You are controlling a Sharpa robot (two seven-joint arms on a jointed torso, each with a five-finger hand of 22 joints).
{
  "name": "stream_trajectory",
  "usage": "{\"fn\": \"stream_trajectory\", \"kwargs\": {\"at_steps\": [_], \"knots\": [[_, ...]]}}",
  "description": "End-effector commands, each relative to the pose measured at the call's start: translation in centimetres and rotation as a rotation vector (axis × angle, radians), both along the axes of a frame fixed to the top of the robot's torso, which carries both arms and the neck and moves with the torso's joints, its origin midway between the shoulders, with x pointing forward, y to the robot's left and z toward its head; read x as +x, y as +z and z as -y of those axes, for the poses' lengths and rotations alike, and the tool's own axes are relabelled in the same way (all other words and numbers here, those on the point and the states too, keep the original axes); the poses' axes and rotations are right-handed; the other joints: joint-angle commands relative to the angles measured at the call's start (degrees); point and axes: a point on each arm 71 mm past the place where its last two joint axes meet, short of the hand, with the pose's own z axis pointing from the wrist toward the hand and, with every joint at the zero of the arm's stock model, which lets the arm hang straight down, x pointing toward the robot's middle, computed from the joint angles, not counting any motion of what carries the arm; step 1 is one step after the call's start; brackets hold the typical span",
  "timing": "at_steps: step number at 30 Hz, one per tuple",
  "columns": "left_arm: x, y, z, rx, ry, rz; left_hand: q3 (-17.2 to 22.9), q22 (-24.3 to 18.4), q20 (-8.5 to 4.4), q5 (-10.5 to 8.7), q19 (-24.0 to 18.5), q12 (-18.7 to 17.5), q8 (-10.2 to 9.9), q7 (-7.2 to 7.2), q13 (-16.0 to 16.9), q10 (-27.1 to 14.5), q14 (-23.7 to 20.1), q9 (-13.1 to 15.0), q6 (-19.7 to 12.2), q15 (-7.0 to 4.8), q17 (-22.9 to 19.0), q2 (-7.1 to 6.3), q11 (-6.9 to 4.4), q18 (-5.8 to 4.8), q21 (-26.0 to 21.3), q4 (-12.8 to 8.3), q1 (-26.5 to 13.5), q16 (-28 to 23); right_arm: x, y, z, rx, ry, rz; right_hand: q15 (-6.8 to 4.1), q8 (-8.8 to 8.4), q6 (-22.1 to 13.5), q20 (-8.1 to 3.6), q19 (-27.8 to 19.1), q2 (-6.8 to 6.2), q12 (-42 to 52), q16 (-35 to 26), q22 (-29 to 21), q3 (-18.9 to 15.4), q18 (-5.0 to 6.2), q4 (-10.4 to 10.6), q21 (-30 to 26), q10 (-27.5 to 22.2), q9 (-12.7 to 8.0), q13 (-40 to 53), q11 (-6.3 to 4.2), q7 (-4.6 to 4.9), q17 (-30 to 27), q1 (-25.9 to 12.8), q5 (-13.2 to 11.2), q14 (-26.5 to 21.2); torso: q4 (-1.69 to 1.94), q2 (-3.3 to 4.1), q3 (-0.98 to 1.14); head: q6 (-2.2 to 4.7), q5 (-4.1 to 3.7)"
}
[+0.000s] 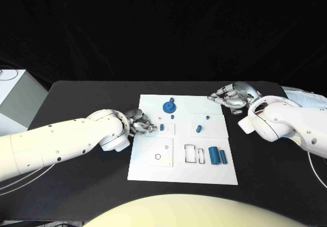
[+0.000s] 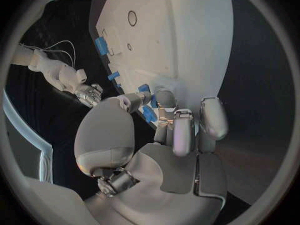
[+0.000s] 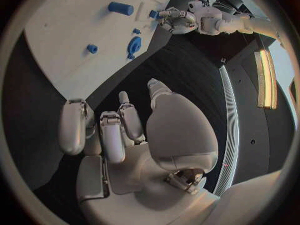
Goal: Assemble the parts on the task board
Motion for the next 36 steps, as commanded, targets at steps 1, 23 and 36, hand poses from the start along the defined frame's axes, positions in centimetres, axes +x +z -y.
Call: {"fn": "stream_trajectory", "kwargs": {"at_steps": [1,23,36], "knots": [[-0.25,-0.37,0.05,-0.014,0.003,-0.025,3.38,-0.10,-0.04,0.16,-0.58,-0.37,0.49,0.14,-0.21,-0.37,4.35,0.19,-0.70,-0.18,8.30,0.45,-0.01,-0.68,-0.43,-1.96,1.09,-0.36,-0.02,-0.01,-0.08,0.002,0.009,0.003,0.30,0.24,-0.30,-0.04,-0.40,0.06,0.10,-0.30,4.83,-0.26,0.94,0.04,-0.26,-0.27,-0.08,2.58,0.10,-0.01,10.64,-0.30,0.24,4.49,0.01,0.01,-0.01,0.01,0.00],[-0.31,-0.22,-0.10,-0.050,0.013,-0.066,9.48,-0.22,-0.02,0.04,-0.76,-0.48,1.73,0.30,-0.42,-0.19,4.35,0.74,-1.46,-0.11,8.32,1.26,0.02,-0.62,-0.56,-6.04,-1.01,-0.36,-0.05,-0.04,-0.03,0.002,0.009,0.002,0.31,0.31,-0.34,-0.04,-0.34,0.21,0.20,-0.26,4.91,-0.49,0.91,0.02,-0.20,-0.19,-0.09,2.64,0.11,-0.01,10.73,-0.46,0.29,4.52,-0.04,0.00,0.03,0.01,0.07],[-0.17,0.34,-0.31,-0.111,0.020,-0.114,17.11,-0.21,-0.05,-0.01,-1.25,-0.59,2.39,0.80,-0.57,-0.01,4.39,0.78,-1.26,0.23,8.46,6.50,0.48,-0.50,-0.26,-11.65,-5.86,-0.28,-0.06,-0.07,-0.03,0.001,0.010,0.000,0.31,0.31,-0.34,-0.04,-0.34,0.21,0.20,-0.26,4.91,-0.49,0.91,0.02,-0.20,-0.19,-0.09,2.64,0.11,-0.01,10.73,-0.46,0.29,4.52,0.00,-0.04,0.05,0.01,0.15]]}}
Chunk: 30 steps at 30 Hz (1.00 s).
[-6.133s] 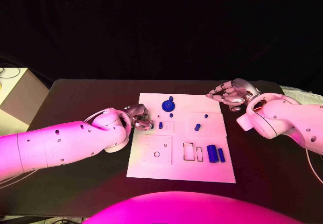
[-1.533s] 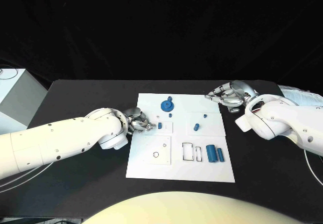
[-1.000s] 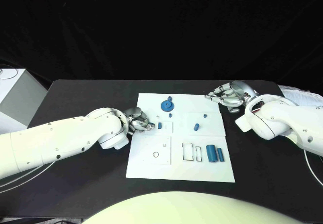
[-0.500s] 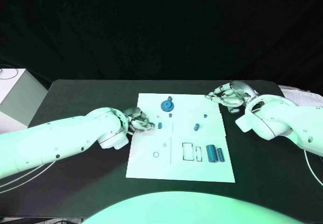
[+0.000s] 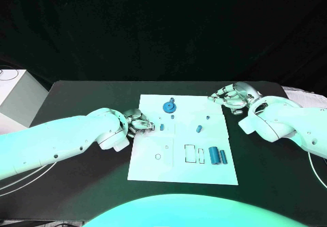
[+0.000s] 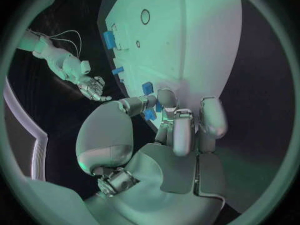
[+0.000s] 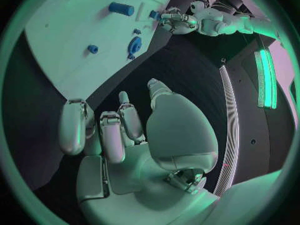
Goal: Assemble the parts on the task board
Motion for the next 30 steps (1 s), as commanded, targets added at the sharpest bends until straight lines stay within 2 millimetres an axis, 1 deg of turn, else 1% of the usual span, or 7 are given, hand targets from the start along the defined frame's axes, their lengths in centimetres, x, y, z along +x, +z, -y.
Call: {"fn": "stream_trajectory", "kwargs": {"at_steps": [1,7,16,27,30], "knots": [[-0.1,0.1,0.3,-0.036,-0.024,-0.042,7.31,-0.08,-0.04,0.04,-0.42,-0.10,0.20,-0.10,-0.03,-0.01,4.41,-0.10,0.49,0.23,8.52,1.47,0.47,-0.50,0.00,-7.20,-0.08,-0.11,0.0,0.0,-0.1,0.001,0.010,0.001,0.31,0.31,-0.37,-0.04,-0.34,0.22,0.20,-0.26,4.89,-0.33,0.92,-0.14,-0.20,-0.19,-0.05,2.64,0.11,0.02,10.74,-0.47,0.29,4.52,-0.01,-0.01,-0.01,0.00,0.08],[0.0,0.5,0.3,-0.034,-0.035,-0.040,7.65,0.15,0.05,-0.23,-0.43,0.35,-0.20,-0.17,0.68,0.49,4.56,-0.48,1.18,0.26,9.07,2.67,0.44,-0.53,0.16,-7.97,-2.28,0.16,0.0,0.0,-0.1,0.001,0.010,0.000,0.31,0.37,-0.36,-0.04,-0.35,0.28,0.17,-0.23,4.89,-0.43,0.92,-0.17,-0.24,-0.23,-0.05,2.60,0.10,0.01,10.80,-0.47,0.32,4.53,-0.05,-0.01,0.00,0.00,0.10],[0.2,0.8,0.3,-0.002,-0.058,-0.027,7.53,0.42,0.10,-0.46,-0.33,0.91,-0.83,-0.28,1.76,1.05,4.67,-0.75,2.04,0.23,9.48,3.80,0.37,-0.58,0.34,-8.68,-4.16,0.37,0.0,0.0,-0.1,0.000,0.011,0.000,0.30,0.38,-0.35,-0.04,-0.33,0.29,0.23,-0.26,4.91,-0.45,0.91,-0.18,-0.20,-0.17,-0.05,2.65,0.10,0.01,10.74,-0.46,0.33,4.52,-0.03,0.04,0.00,0.00,-0.04],[0.3,1.3,0.4,0.100,-0.106,0.042,7.28,0.70,0.14,-0.64,-0.15,1.00,-1.27,-0.31,2.01,1.20,4.71,-0.92,2.44,0.22,9.64,4.26,0.35,-0.65,0.49,-8.79,-5.17,0.45,0.0,-0.1,-0.1,0.000,0.010,-0.001,0.30,0.40,-0.35,-0.04,-0.35,0.31,0.23,-0.24,4.88,-0.48,0.93,-0.20,-0.27,-0.17,-0.05,2.65,0.09,0.00,10.78,-0.42,0.35,4.53,0.04,-0.01,-0.02,0.00,-0.13],[0.4,1.4,0.5,0.132,-0.120,0.062,7.36,0.70,0.15,-0.68,-0.15,0.98,-1.49,-0.38,2.00,1.26,4.73,-0.99,2.68,0.18,9.71,4.84,0.29,-0.64,0.49,-8.89,-5.49,0.49,0.0,-0.1,-0.1,-0.001,0.011,-0.001,0.30,0.40,-0.35,-0.04,-0.35,0.31,0.23,-0.24,4.88,-0.48,0.93,-0.20,-0.27,-0.17,-0.05,2.65,0.09,0.00,10.78,-0.42,0.35,4.53,0.01,-0.03,-0.02,0.00,-0.09]]}}
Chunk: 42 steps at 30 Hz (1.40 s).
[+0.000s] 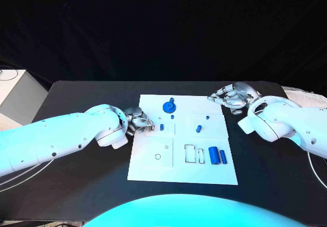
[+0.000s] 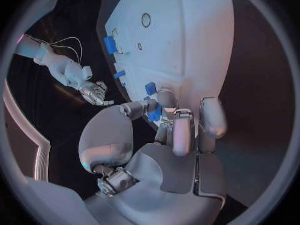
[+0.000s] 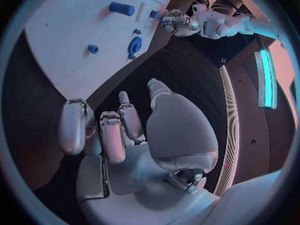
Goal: Assemble the parts on the task board
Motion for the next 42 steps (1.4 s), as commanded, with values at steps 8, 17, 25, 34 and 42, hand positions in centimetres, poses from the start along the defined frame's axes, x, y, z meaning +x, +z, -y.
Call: {"fn": "stream_trajectory", "kwargs": {"at_steps": [8,17,25,34,42], "knots": [[0.1,0.3,0.5,0.141,-0.095,0.058,7.94,0.06,0.13,-0.28,-0.14,0.42,-0.45,-0.94,0.26,0.51,4.74,-0.10,1.45,0.15,9.79,0.68,-0.14,-0.64,0.26,-8.47,-0.70,0.30,0.0,-0.1,-0.1,0.000,0.011,0.000,0.30,0.17,-0.36,-0.04,-0.35,0.31,0.23,-0.24,4.91,-0.31,0.93,-0.03,-0.27,-0.17,-0.05,2.65,0.09,0.01,10.79,-0.42,0.35,4.53,-0.04,0.01,-0.02,0.00,-0.02],[-0.1,0.1,1.1,0.156,-0.143,0.005,7.94,-0.17,0.13,-0.31,-0.33,0.46,-0.53,-0.95,0.37,0.56,4.73,-0.11,1.50,0.14,9.72,0.81,-0.15,-0.58,0.13,-8.68,-0.85,0.28,0.0,-0.1,-0.1,0.000,0.011,-0.001,0.30,0.17,-0.36,-0.04,-0.35,0.31,0.23,-0.24,4.91,-0.31,0.93,-0.03,-0.27,-0.17,-0.05,2.65,0.09,0.01,10.79,-0.42,0.35,4.53,-0.02,0.03,0.02,0.00,-0.11],[-0.2,0.0,1.4,0.145,-0.155,-0.025,7.92,-0.15,0.14,-0.28,-0.32,0.56,-0.62,-0.96,0.57,0.63,4.75,-0.12,1.58,0.14,9.82,0.96,-0.16,-0.59,0.14,-9.00,-1.04,0.32,0.0,-0.1,-0.1,0.000,0.011,-0.002,0.30,0.21,-0.36,-0.05,-0.35,0.35,0.28,-0.27,4.91,-0.36,0.93,-0.05,-0.29,-0.13,-0.05,2.68,0.09,0.01,10.74,-0.33,0.42,4.52,-0.06,-0.01,0.02,0.00,-0.15],[-0.1,0.0,1.6,0.139,-0.155,-0.039,7.71,-0.13,0.15,-0.35,-0.32,0.84,-0.80,-0.97,1.10,0.88,4.78,-0.13,1.90,0.14,9.94,1.52,-0.15,-0.60,0.14,-9.30,-1.70,0.38,0.0,-0.2,-0.1,0.000,0.010,-0.002,0.30,0.21,-0.36,-0.05,-0.35,0.35,0.28,-0.27,4.91,-0.36,0.93,-0.05,-0.29,-0.13,-0.05,2.68,0.09,0.01,10.74,-0.33,0.42,4.52,-0.03,0.01,-0.01,0.00,-0.22],[0.1,0.0,1.4,0.147,-0.147,-0.029,7.44,-0.12,0.18,-0.45,-0.32,0.80,-0.99,-0.96,1.07,0.89,4.78,-0.15,2.06,0.15,9.94,1.93,-0.14,-0.60,0.12,-9.30,-2.30,0.39,0.0,-0.2,-0.1,0.000,0.010,-0.002,0.30,0.21,-0.36,-0.05,-0.35,0.35,0.28,-0.27,4.91,-0.36,0.93,-0.05,-0.29,-0.13,-0.05,2.68,0.09,0.01,10.74,-0.33,0.42,4.52,-0.01,0.03,-0.02,0.00,-0.25]]}}
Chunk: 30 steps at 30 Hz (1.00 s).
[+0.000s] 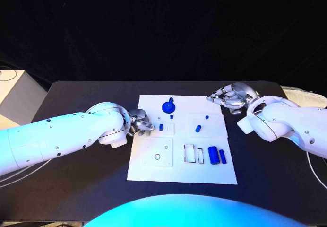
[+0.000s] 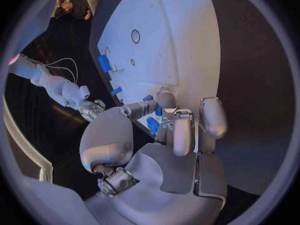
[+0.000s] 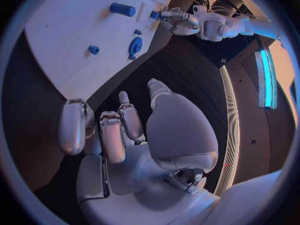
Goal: Assemble the parts on the task board
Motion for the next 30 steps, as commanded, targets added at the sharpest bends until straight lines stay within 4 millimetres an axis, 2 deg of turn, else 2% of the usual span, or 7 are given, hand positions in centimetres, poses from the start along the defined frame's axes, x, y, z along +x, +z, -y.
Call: {"fn": "stream_trajectory", "kwargs": {"at_steps": [1,21,30], "knots": [[-0.01,-0.12,0.00,0.009,-0.009,-0.011,8.22,-0.01,0.18,0.32,-0.32,0.31,-0.31,-0.93,0.04,0.38,4.78,-0.09,1.44,0.15,9.94,0.72,0.16,-0.60,0.13,-8.50,-0.25,0.16,-0.02,-0.02,-0.08,0.000,0.010,0.001,0.30,0.21,-0.36,-0.05,-0.35,0.35,0.28,-0.27,4.90,-0.37,0.93,-0.06,-0.29,-0.13,-0.06,2.68,0.09,0.01,10.71,-0.32,0.20,4.52,0.01,0.01,-0.02,0.00,0.01],[0.02,-0.45,-0.26,0.032,-0.030,-0.047,6.68,-0.08,0.37,-0.11,-0.40,0.90,-1.03,-0.99,1.35,0.85,4.86,-0.16,2.21,0.21,10.26,1.94,0.18,-0.61,-0.02,-7.98,-2.50,0.31,-0.04,-0.03,-0.04,0.000,0.010,0.000,0.30,0.21,-0.36,-0.05,-0.35,0.35,0.28,-0.27,4.90,-0.37,0.93,-0.06,-0.29,-0.13,-0.06,2.68,0.09,0.01,10.71,-0.32,0.20,4.52,0.04,0.01,-0.02,0.00,-0.07],[-0.07,-0.54,-0.11,0.033,-0.042,-0.064,5.92,-0.14,0.47,-0.12,-0.46,1.07,-1.32,-1.03,1.77,1.00,4.90,-0.20,2.52,0.22,10.43,1.88,0.16,-0.61,-0.12,-7.94,-3.20,0.39,-0.04,-0.04,-0.04,0.000,0.010,0.000,0.30,0.21,-0.36,-0.05,-0.35,0.35,0.28,-0.27,4.90,-0.37,0.93,-0.06,-0.29,-0.13,-0.06,2.68,0.09,0.01,10.71,-0.32,0.20,4.52,0.03,0.01,-0.01,0.00,-0.09]]}}
